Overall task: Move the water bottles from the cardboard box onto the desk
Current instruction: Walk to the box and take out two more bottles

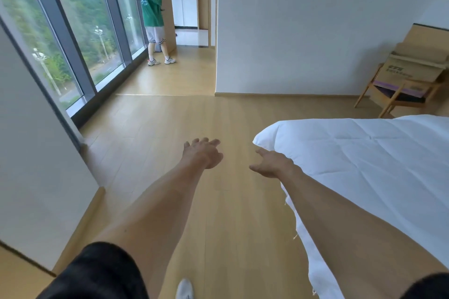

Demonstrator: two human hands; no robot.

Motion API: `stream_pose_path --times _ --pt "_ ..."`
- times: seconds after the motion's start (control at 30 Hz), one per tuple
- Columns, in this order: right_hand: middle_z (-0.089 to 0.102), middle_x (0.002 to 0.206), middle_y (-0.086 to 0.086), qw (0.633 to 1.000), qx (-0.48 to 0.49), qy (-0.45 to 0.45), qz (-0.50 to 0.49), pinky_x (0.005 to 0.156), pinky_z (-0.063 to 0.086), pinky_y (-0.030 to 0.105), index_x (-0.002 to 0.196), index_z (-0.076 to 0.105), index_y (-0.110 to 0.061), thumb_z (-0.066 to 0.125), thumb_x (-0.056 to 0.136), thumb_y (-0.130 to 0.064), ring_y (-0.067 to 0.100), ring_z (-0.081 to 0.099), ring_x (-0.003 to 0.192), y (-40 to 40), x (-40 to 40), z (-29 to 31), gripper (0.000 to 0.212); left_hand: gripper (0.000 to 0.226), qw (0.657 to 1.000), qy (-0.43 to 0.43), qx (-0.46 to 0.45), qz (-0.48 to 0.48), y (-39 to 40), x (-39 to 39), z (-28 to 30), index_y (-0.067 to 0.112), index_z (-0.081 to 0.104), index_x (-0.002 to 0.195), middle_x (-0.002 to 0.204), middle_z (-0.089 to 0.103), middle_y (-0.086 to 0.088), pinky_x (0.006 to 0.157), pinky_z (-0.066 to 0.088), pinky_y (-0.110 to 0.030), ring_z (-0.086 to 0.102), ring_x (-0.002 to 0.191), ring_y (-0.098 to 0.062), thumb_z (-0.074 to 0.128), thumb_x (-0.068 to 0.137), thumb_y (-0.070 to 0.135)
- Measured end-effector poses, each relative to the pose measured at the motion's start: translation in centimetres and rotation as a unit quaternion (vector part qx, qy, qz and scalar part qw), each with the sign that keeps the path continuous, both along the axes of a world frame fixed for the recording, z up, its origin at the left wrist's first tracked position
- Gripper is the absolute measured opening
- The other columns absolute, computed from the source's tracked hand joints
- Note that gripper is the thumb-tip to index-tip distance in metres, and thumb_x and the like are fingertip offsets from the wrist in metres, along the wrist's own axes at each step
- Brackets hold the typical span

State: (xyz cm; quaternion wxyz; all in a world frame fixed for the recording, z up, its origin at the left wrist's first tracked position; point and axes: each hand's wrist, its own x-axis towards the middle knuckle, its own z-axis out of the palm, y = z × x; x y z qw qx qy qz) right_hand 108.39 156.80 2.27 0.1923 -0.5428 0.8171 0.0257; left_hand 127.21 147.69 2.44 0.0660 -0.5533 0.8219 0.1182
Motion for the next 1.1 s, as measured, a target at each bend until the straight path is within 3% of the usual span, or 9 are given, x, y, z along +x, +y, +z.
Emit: stream_pose_path --times 0.5,0.77,1.1 --pt "0.043 0.155 0.003 0.998 0.016 0.031 -0.055 0.11 0.034 0.043 0.159 0.02 -0.033 0.039 0.099 -0.06 0.029 0.038 0.142 -29.5 -3.7 1.3 0.068 0.058 0.998 0.016 0.013 -0.052 -31.1 -4.3 0.6 0.037 0.023 0.158 0.165 0.025 0.002 0.122 0.014 -0.05 0.019 0.152 -0.026 0.036 0.103 0.045" --pt "0.034 0.161 0.002 0.997 0.023 0.02 -0.071 0.114 0.031 0.043 0.159 0.022 -0.034 0.042 0.098 -0.056 0.028 0.033 0.147 -40.4 -6.4 0.8 0.068 0.058 0.997 0.007 0.021 -0.075 -42.6 -7.4 -0.6 0.037 0.022 0.158 0.164 0.027 0.003 0.121 0.017 -0.051 0.02 0.152 -0.026 0.036 0.102 0.047" --pt "0.036 0.16 0.003 0.997 0.01 -0.007 -0.072 0.113 0.031 0.043 0.158 0.023 -0.033 0.043 0.098 -0.058 0.029 0.035 0.145 -55.9 -14.4 -2.2 0.068 0.058 0.997 -0.015 0.017 -0.068 -57.4 -15.9 -2.6 0.038 0.024 0.158 0.162 0.031 0.002 0.12 0.019 -0.05 0.025 0.149 -0.027 0.036 0.102 0.045"
